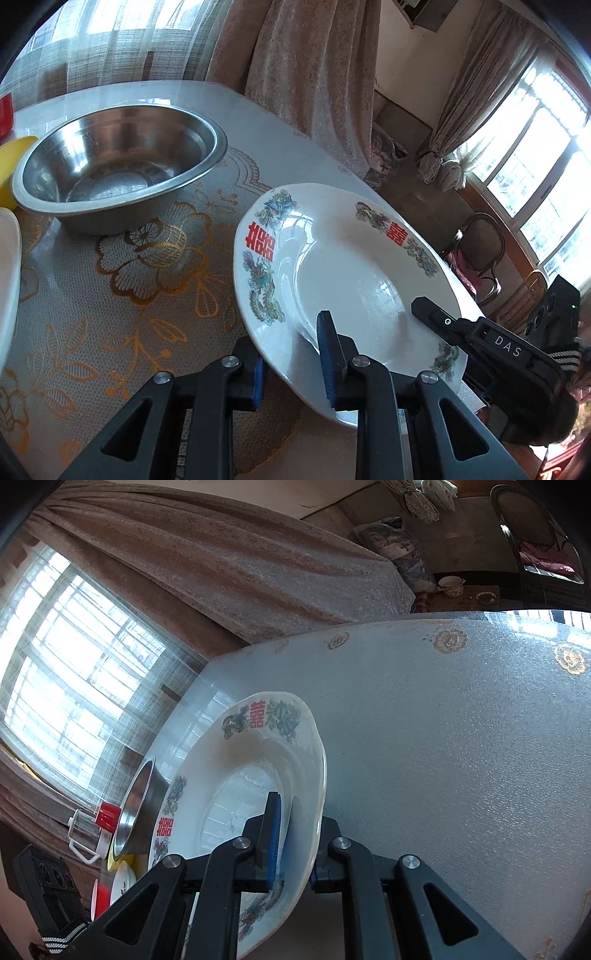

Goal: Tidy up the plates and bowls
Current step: 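Lift and carry the red-print plate with both tools toward the teal plate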

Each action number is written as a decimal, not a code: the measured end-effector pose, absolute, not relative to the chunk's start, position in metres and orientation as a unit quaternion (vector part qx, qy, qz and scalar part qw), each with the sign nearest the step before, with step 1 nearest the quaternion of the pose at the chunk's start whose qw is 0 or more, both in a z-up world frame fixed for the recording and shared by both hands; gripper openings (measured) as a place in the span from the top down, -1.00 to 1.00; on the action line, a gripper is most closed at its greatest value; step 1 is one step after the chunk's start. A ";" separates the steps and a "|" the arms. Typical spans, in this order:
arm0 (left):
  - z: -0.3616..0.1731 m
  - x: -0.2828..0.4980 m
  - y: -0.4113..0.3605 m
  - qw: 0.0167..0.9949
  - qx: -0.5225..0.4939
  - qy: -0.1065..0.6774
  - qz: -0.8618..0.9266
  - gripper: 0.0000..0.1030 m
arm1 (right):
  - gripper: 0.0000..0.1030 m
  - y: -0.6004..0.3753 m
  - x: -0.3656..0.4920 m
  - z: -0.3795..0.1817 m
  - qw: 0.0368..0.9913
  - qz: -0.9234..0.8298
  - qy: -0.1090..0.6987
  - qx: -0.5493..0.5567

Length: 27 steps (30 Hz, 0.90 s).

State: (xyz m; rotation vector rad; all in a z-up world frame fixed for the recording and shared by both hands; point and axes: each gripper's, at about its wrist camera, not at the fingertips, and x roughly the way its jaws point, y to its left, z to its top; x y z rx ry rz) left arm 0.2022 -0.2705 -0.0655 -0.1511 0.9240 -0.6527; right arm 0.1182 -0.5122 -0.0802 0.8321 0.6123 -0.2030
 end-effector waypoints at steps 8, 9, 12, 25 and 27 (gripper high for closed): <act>-0.058 0.210 -0.281 0.850 -0.053 0.444 -0.279 0.44 | 0.76 -0.512 0.120 -0.081 0.865 -0.092 0.293 0.397; -0.058 0.208 -0.283 0.855 -0.037 0.438 -0.275 0.45 | 0.76 -0.512 0.120 -0.081 0.865 -0.092 0.293 0.397; -0.057 0.202 -0.286 0.861 -0.019 0.428 -0.274 0.42 | 0.76 -0.513 0.119 -0.081 0.865 -0.090 0.292 0.398; -0.054 0.154 -0.250 0.867 -0.033 0.429 -0.250 0.43 | 0.76 -0.486 0.096 -0.078 0.873 -0.059 0.312 0.370; -0.054 0.142 -0.241 0.871 -0.033 0.427 -0.243 0.42 | 0.74 -0.477 0.089 -0.076 0.875 -0.053 0.320 0.359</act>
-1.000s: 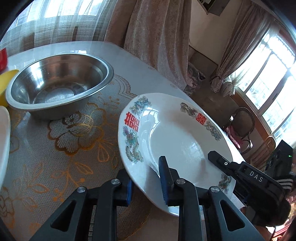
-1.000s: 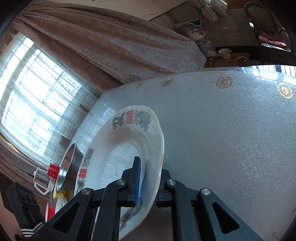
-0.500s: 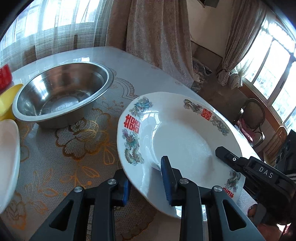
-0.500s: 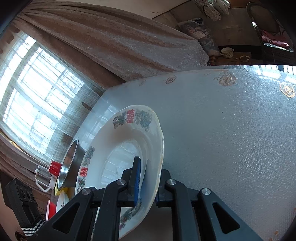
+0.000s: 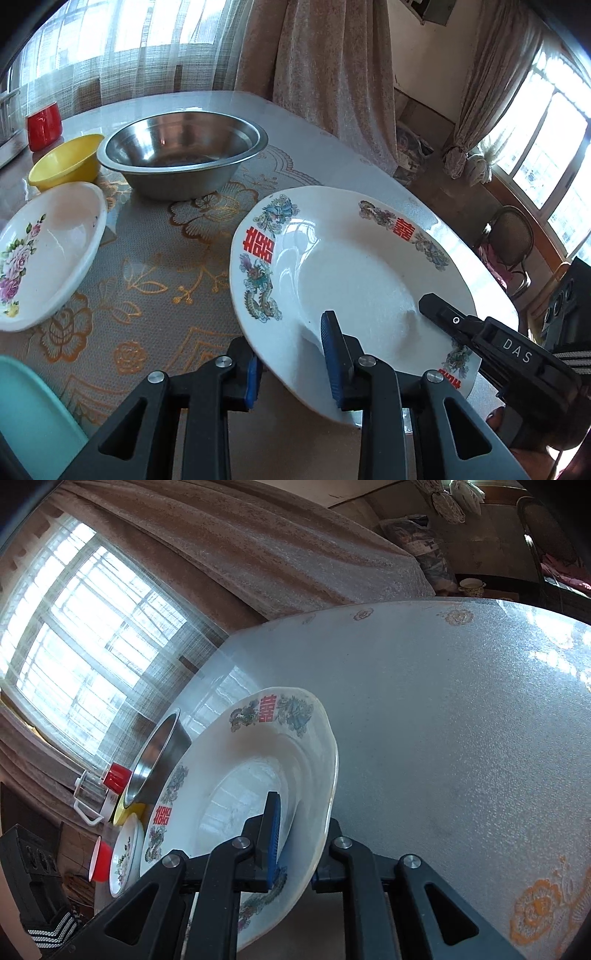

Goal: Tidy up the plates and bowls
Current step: 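Lift and carry the red-print plate with both tools toward the teal plate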

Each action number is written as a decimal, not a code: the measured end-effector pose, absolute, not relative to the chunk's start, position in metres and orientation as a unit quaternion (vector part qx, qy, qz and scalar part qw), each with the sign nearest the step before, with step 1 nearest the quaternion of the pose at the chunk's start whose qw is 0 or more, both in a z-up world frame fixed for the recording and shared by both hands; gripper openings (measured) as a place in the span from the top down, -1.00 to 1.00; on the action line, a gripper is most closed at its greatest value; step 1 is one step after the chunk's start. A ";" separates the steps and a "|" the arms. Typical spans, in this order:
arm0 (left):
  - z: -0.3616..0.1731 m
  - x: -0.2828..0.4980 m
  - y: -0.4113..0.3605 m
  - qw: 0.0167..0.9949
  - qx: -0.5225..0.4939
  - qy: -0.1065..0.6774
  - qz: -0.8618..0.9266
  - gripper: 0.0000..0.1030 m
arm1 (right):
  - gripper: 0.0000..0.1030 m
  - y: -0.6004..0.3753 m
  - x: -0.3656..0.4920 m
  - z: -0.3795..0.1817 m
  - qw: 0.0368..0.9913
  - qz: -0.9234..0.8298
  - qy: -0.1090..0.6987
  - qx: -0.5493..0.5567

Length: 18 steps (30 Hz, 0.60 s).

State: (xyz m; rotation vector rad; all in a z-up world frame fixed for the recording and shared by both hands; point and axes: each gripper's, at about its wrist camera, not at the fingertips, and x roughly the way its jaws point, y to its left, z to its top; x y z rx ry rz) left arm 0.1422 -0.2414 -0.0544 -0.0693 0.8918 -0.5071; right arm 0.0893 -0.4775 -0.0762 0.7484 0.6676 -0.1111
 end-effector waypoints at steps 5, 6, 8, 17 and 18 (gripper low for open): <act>-0.056 0.112 -0.221 0.880 -0.035 0.413 -0.234 0.42 | 0.70 -0.450 0.069 -0.071 0.889 -0.049 0.330 0.314; -0.058 0.108 -0.217 0.879 -0.036 0.414 -0.234 0.42 | 0.70 -0.445 0.065 -0.071 0.893 -0.049 0.329 0.304; -0.063 0.101 -0.208 0.874 -0.047 0.421 -0.237 0.42 | 0.69 -0.436 0.055 -0.073 0.897 -0.047 0.327 0.294; -0.057 0.069 -0.185 0.882 -0.042 0.400 -0.247 0.43 | 0.68 -0.410 0.022 -0.075 0.899 -0.038 0.318 0.300; -0.057 0.068 -0.182 0.880 -0.046 0.401 -0.249 0.43 | 0.68 -0.408 0.019 -0.075 0.899 -0.039 0.316 0.299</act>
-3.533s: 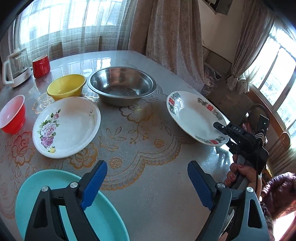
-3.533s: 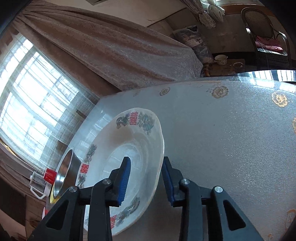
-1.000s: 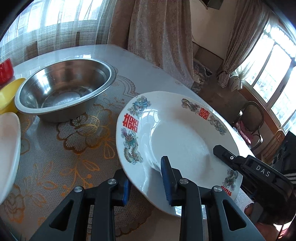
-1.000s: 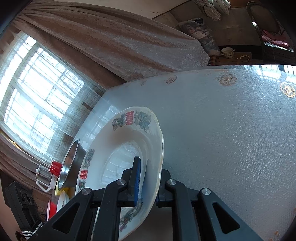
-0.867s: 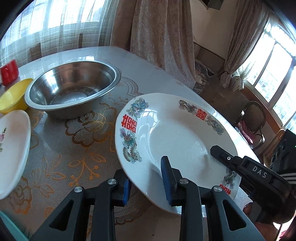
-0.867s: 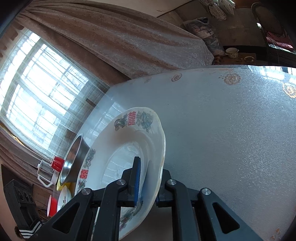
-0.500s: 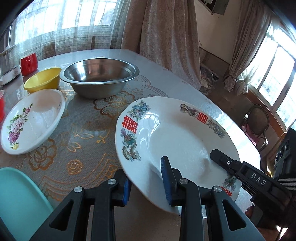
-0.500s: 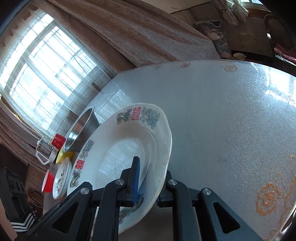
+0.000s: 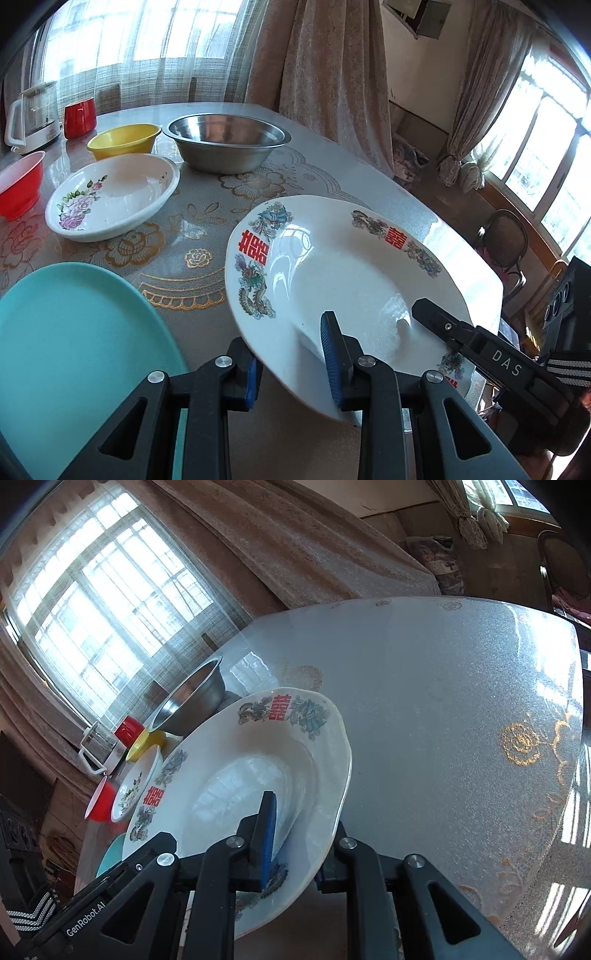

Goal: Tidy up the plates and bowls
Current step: 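Lift and carry the red-print plate with both tools toward the teal plate, then lower the red-print plate onto the teal plate with both tools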

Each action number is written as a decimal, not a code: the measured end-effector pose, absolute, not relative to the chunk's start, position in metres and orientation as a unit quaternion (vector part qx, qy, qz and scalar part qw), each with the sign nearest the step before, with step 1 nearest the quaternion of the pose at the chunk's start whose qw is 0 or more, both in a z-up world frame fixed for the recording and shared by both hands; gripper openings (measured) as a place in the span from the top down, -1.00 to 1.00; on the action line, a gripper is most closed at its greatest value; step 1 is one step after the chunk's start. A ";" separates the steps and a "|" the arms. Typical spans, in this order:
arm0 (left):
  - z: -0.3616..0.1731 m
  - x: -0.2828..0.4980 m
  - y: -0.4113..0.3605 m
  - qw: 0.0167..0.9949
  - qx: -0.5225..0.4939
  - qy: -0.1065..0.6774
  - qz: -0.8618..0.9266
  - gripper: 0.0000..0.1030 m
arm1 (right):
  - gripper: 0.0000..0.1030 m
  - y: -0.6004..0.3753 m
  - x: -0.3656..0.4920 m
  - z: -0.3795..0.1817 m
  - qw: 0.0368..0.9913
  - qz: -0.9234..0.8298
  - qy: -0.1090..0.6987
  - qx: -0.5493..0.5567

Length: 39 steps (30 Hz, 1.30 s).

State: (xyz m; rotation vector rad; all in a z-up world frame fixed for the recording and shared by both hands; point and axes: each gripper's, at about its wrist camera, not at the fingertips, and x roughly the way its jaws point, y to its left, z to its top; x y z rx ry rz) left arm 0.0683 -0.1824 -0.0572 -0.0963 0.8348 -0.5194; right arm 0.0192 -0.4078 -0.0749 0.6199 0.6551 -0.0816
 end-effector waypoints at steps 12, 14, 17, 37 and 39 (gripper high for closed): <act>-0.051 0.038 -0.158 0.881 -0.052 0.391 -0.261 0.43 | 0.65 -0.391 -0.008 -0.072 0.903 -0.028 0.312 0.294; -0.050 0.034 -0.154 0.884 -0.049 0.388 -0.257 0.43 | 0.65 -0.387 -0.011 -0.072 0.902 -0.020 0.313 0.295; -0.047 0.028 -0.147 0.886 -0.052 0.381 -0.258 0.43 | 0.65 -0.381 -0.017 -0.071 0.903 -0.013 0.310 0.296; -0.032 0.013 -0.065 0.906 -0.085 0.361 -0.203 0.43 | 0.62 -0.317 -0.017 -0.046 0.912 0.055 0.303 0.272; -0.033 0.012 -0.055 0.909 -0.085 0.361 -0.190 0.43 | 0.62 -0.307 -0.014 -0.047 0.910 0.065 0.308 0.268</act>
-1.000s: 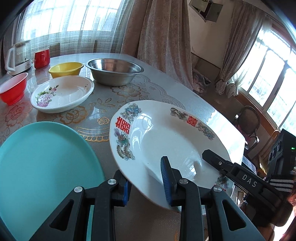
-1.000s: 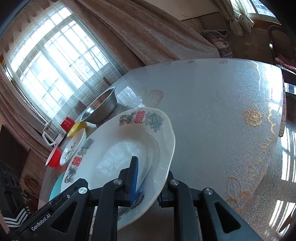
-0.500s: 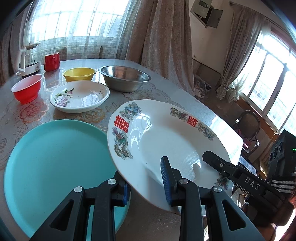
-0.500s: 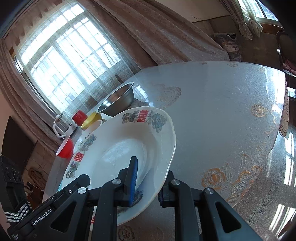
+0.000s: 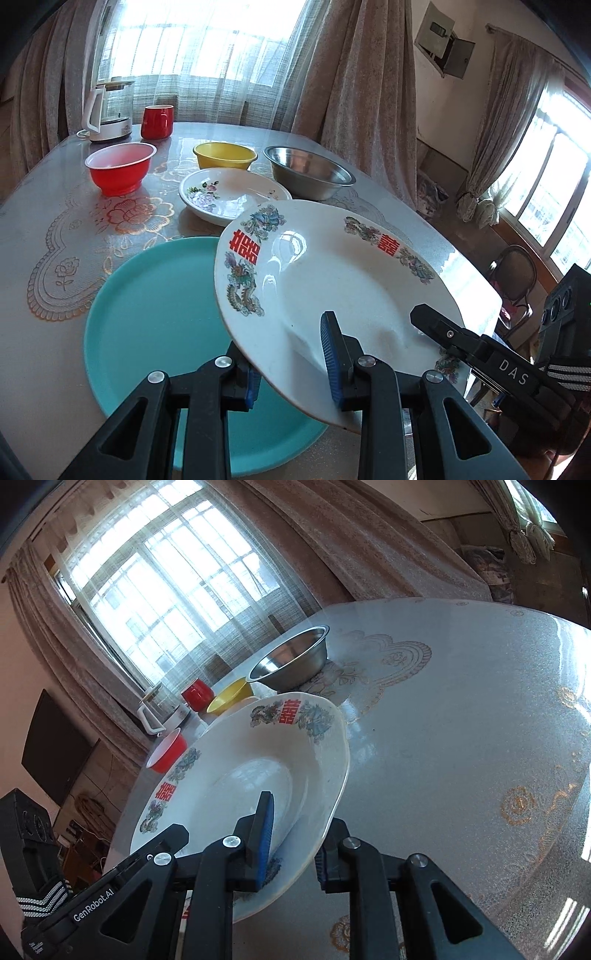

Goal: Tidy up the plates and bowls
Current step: 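Lower the red-print plate onto the teal plate with both tools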

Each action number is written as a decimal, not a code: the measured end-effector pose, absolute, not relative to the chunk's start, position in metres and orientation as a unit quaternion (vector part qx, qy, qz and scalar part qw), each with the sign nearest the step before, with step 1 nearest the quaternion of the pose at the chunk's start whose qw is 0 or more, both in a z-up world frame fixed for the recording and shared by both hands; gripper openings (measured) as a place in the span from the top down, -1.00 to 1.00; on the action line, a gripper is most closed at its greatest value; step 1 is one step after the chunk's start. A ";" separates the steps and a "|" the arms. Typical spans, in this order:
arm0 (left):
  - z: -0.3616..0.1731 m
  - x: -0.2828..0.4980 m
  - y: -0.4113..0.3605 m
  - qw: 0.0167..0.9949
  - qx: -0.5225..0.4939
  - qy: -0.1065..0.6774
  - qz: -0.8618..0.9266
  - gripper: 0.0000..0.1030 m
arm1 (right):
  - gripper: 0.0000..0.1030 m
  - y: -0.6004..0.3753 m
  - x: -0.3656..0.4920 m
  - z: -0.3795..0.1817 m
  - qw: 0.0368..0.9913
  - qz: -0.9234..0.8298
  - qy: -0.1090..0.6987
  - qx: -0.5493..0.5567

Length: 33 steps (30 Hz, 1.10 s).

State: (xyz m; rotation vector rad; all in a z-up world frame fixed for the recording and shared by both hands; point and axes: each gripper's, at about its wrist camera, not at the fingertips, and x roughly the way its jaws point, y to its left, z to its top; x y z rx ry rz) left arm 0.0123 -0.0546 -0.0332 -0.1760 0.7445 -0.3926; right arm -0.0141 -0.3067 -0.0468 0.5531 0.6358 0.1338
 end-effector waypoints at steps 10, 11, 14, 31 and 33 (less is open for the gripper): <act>-0.042 0.013 -0.002 0.915 -0.105 0.365 -0.134 0.43 | 0.61 -0.254 0.004 -0.053 0.903 0.112 0.336 0.242; -0.044 0.014 0.002 0.915 -0.107 0.367 -0.130 0.43 | 0.61 -0.250 0.005 -0.054 0.902 0.115 0.339 0.240; -0.048 0.012 0.011 0.914 -0.113 0.371 -0.118 0.43 | 0.61 -0.239 0.006 -0.057 0.899 0.124 0.349 0.234; -0.068 0.012 0.023 0.907 -0.120 0.387 -0.114 0.38 | 0.55 -0.222 0.009 -0.062 0.894 0.138 0.368 0.214; -0.067 0.012 0.022 0.908 -0.110 0.388 -0.112 0.38 | 0.55 -0.223 0.009 -0.063 0.892 0.138 0.372 0.216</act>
